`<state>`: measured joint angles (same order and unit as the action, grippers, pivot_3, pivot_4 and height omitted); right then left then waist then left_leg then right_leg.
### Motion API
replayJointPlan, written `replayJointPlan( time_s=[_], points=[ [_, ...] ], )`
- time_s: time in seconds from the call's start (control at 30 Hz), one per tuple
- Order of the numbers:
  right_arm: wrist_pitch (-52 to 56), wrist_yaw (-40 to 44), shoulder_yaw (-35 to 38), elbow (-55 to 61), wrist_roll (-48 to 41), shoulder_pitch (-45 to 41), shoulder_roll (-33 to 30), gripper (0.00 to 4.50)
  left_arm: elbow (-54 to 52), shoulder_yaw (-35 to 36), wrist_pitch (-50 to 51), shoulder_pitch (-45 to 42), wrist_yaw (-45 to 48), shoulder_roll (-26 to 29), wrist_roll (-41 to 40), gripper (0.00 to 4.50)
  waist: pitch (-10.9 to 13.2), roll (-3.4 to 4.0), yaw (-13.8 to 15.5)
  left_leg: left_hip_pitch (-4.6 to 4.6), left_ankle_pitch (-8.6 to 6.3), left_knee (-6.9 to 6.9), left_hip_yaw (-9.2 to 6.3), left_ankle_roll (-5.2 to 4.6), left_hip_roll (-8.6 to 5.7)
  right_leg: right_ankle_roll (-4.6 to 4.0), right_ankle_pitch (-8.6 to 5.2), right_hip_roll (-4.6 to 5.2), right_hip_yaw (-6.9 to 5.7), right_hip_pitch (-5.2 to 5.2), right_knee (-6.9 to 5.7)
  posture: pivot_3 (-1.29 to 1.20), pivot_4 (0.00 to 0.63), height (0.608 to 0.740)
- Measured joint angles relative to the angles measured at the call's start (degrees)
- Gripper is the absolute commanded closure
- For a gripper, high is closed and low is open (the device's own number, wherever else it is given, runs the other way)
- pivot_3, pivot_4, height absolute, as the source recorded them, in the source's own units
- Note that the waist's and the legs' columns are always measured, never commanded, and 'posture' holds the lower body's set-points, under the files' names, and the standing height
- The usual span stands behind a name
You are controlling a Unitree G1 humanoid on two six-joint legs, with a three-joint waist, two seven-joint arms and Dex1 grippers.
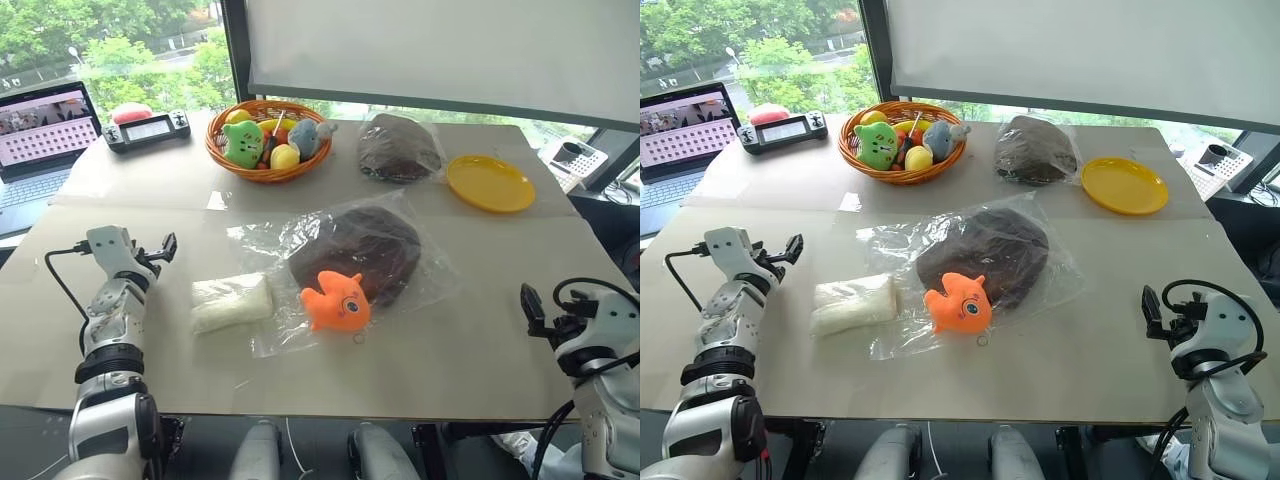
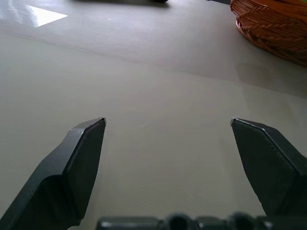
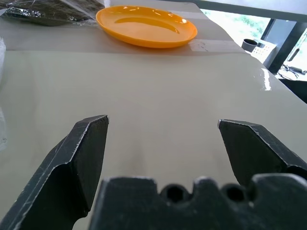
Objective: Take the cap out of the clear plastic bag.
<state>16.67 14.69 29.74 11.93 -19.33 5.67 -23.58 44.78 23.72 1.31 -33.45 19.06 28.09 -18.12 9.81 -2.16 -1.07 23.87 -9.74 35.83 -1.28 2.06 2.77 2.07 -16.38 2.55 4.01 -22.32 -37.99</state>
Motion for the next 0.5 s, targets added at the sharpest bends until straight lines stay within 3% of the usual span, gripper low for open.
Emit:
replayJointPlan(
  time_s=[0.1, 0.17, 0.27, 0.37, 0.5],
  points=[
    [1.62, 0.23, 0.02, 1.1, -1.53, -0.37, -0.26, 0.14, -0.02, -0.49, 0.09, -0.18, 2.99, 0.36, -0.23, 0.0, 0.01, 0.01, 0.0, 0.04, 0.0, 0.01, 0.01, 0.0, 0.0, 0.0, 0.0, 0.0, 0.0, -0.05, -0.03, 0.0, 0.15, 0.74],
    [7.68, 2.89, -0.17, 6.13, -9.3, -3.8, -3.5, 0.14, -3.81, -4.15, 3.02, -0.77, 14.08, 2.75, -1.92, 0.0, 0.12, 0.11, -0.39, 0.17, 0.03, 0.06, 0.01, 0.04, 0.0, -0.08, 0.05, -0.02, 0.02, -0.14, -0.08, 0.0, 0.15, 0.74],
    [16.65, 8.2, 0.11, 18.24, -24.92, -10.94, -12.89, 0.14, -19.53, -9.1, 10.68, -2.47, 30.2, 9.13, -7.05, 0.0, 0.12, 0.1, -1.05, 0.12, 0.05, -0.09, -0.12, 0.08, 0.06, -0.45, 0.17, -0.08, -0.07, -0.01, 0.02, 0.0, 0.15, 0.74],
    [23.94, 14.11, -1.07, 22.88, -37.66, -11.68, -19.82, 0.14, -30.29, -11.6, 17.25, 0.13, 40.79, 16.19, -10.78, 0.0, 0.08, 0.13, -1.5, 0.05, -0.19, -0.14, -0.07, 0.03, 0.05, -0.45, 0.0, -0.05, 0.01, 0.04, 0.06, 0.0, 0.15, 0.74],
    [30.01, 19.51, -7.42, 24.95, -47.49, -12.5, -23.72, 0.14, -36.64, -16.36, 23.89, 6.07, 49.84, 20.16, -12.3, 0.0, 0.13, 0.15, -1.5, 0.17, -0.22, -0.06, -0.08, 0.02, 0.05, -0.44, -0.05, -0.05, 0.01, -0.05, 0.05, 0.0, 0.15, 0.74]
  ],
)
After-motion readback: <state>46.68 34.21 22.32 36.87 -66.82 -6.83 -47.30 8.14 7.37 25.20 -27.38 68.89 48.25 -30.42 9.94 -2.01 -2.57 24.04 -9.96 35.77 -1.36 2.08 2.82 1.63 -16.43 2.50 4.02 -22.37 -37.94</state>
